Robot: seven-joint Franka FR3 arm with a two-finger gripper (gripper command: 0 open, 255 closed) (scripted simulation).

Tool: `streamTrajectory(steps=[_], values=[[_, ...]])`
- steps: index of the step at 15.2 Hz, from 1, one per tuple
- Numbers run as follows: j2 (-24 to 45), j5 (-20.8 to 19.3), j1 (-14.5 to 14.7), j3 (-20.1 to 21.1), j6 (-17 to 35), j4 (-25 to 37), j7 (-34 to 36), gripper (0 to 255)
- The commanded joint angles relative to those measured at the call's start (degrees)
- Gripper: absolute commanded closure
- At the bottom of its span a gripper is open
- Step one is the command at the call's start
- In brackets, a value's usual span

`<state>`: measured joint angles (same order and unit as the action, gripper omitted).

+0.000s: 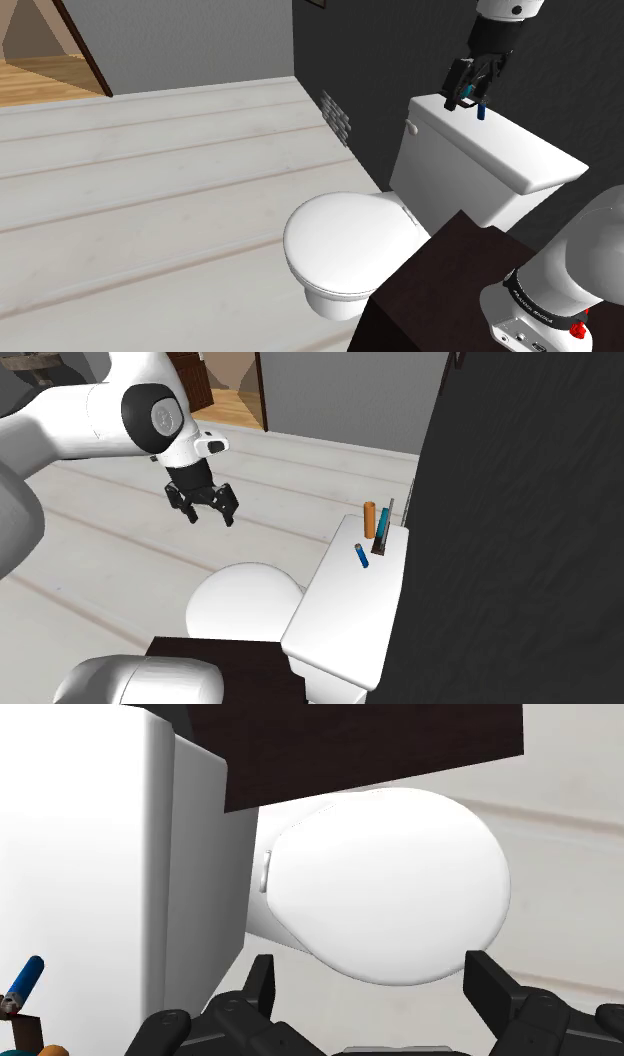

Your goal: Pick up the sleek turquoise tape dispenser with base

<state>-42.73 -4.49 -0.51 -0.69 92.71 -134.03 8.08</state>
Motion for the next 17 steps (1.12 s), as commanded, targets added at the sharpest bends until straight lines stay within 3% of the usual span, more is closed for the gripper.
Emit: streamTrajectory(steps=[1,10,17], values=[[0.00,0.00,0.00,0.00,0.00,0.00,0.00,0],[9.36,-4.41,-3.82,-10.58,6.48,3.83,-9.74,0],[19.56,-4.74,-5.67,-18.55,10.90,10.27,-17.66,0]])
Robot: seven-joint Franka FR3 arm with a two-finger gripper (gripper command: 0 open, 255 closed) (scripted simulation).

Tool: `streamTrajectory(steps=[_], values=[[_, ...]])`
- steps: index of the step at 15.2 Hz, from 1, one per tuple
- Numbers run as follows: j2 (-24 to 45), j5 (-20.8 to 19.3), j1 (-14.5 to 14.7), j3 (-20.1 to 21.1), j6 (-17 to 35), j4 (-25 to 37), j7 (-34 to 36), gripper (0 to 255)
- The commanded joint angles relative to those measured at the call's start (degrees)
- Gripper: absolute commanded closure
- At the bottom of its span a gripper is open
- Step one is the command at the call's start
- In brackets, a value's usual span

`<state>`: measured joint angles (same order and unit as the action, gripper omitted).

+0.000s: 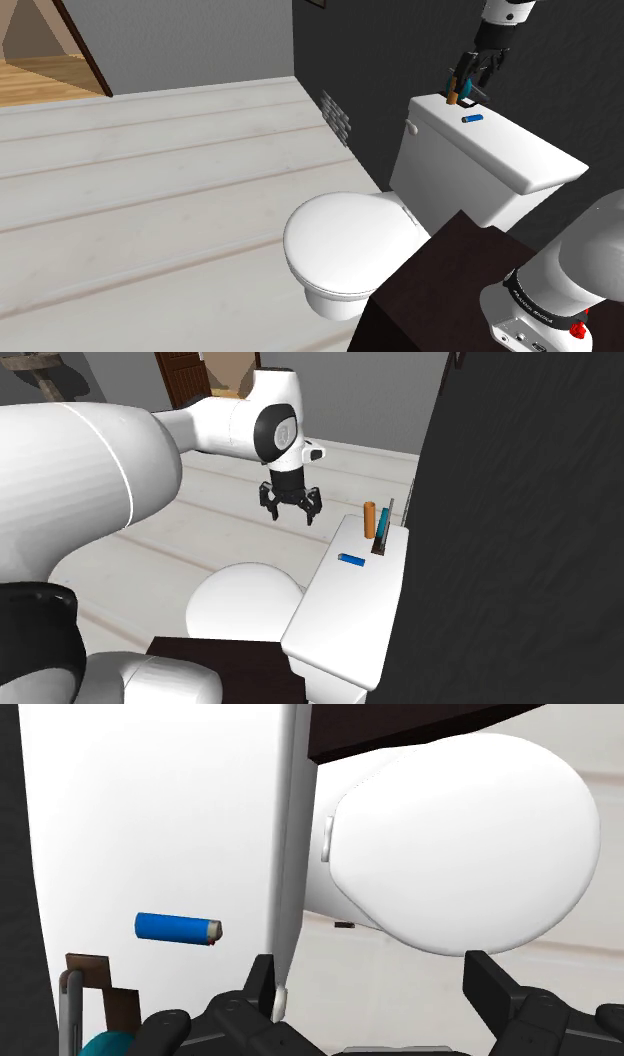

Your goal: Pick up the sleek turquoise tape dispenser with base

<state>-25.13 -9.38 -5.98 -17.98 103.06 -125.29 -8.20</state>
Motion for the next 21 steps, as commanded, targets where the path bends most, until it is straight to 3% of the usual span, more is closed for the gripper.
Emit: streamTrajectory(steps=[1,7,12,21], values=[[3.62,0.41,-0.40,-2.39,1.08,2.68,-2.58,0],[14.64,3.95,-1.70,-8.84,3.49,11.02,-10.46,0],[25.44,9.71,-3.85,-13.29,3.95,19.95,-17.84,0],[45.64,21.92,-13.08,-15.71,-0.10,39.96,-28.60,0]])
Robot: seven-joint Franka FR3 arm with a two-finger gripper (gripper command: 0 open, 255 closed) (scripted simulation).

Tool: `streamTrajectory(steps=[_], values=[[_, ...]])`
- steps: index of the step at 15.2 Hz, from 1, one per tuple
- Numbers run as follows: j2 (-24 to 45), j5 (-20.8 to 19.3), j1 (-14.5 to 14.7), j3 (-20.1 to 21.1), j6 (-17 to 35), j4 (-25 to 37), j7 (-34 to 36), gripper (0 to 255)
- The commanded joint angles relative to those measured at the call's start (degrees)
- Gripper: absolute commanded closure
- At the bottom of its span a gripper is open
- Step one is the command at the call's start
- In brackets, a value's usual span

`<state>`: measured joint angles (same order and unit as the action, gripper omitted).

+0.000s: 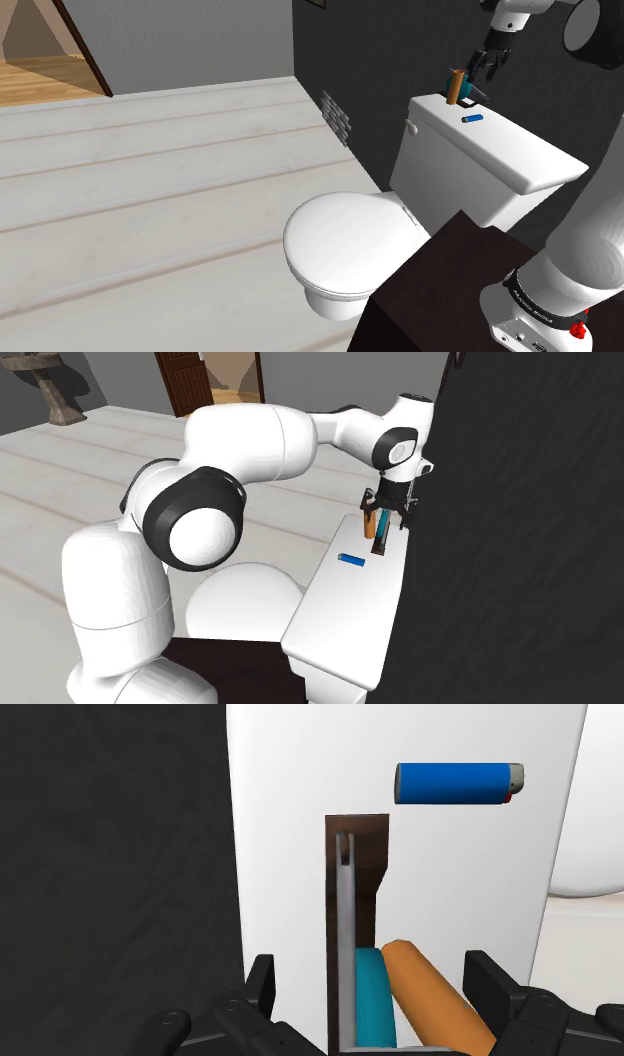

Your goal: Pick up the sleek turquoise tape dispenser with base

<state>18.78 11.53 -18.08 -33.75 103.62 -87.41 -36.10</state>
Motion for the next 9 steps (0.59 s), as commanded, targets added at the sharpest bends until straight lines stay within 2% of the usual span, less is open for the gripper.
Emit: streamTrajectory(steps=[1,7,9], values=[[1.77,1.04,-0.94,0.13,0.09,1.35,-0.75,0],[2.37,1.57,-0.67,0.45,4.86,-2.96,-1.26,0],[2.36,1.57,-0.67,0.44,4.86,-2.97,-1.26,0]])
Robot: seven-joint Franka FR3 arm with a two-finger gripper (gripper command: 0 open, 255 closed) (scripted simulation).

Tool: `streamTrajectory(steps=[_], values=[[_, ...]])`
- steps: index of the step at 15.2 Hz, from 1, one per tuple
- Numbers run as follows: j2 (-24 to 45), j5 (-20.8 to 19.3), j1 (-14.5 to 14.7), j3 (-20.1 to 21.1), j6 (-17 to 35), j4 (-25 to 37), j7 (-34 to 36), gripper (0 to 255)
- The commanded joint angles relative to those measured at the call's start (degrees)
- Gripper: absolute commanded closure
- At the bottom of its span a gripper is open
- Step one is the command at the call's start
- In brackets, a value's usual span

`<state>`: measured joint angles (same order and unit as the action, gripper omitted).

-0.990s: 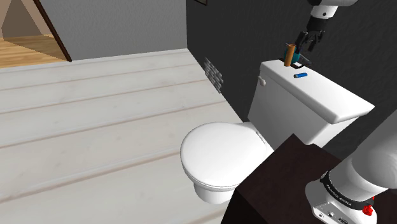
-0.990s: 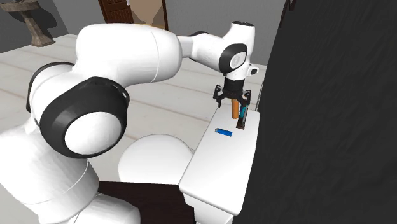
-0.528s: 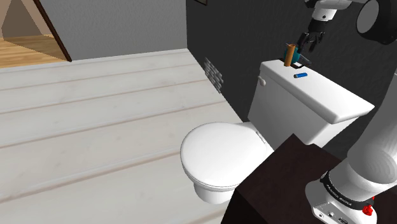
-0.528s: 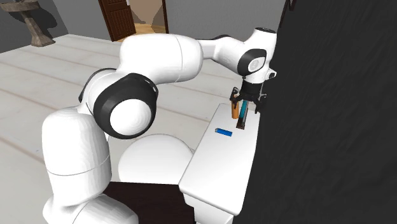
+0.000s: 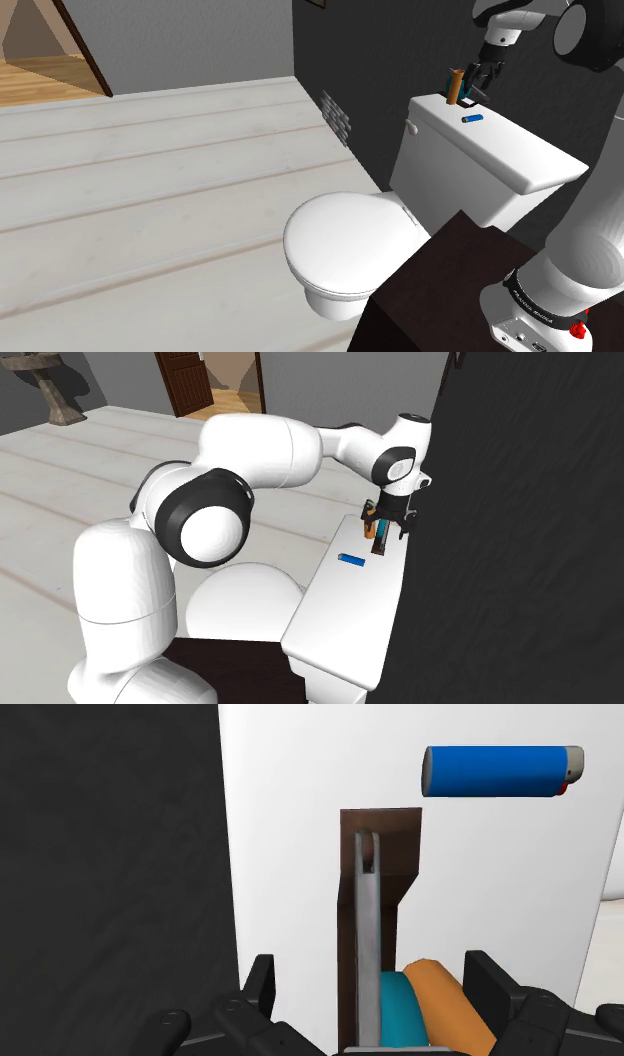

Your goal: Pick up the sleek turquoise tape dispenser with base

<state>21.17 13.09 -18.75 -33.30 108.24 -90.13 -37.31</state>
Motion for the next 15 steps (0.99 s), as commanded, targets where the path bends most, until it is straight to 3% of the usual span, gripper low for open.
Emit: streamTrajectory(steps=[1,10,15], values=[[-0.06,0.00,0.00,-0.02,0.28,-0.31,-0.07,255],[-0.02,0.01,0.00,0.00,0.24,-0.24,-0.05,255],[-0.54,-0.44,-0.19,-0.24,-3.36,2.96,0.35,255]])
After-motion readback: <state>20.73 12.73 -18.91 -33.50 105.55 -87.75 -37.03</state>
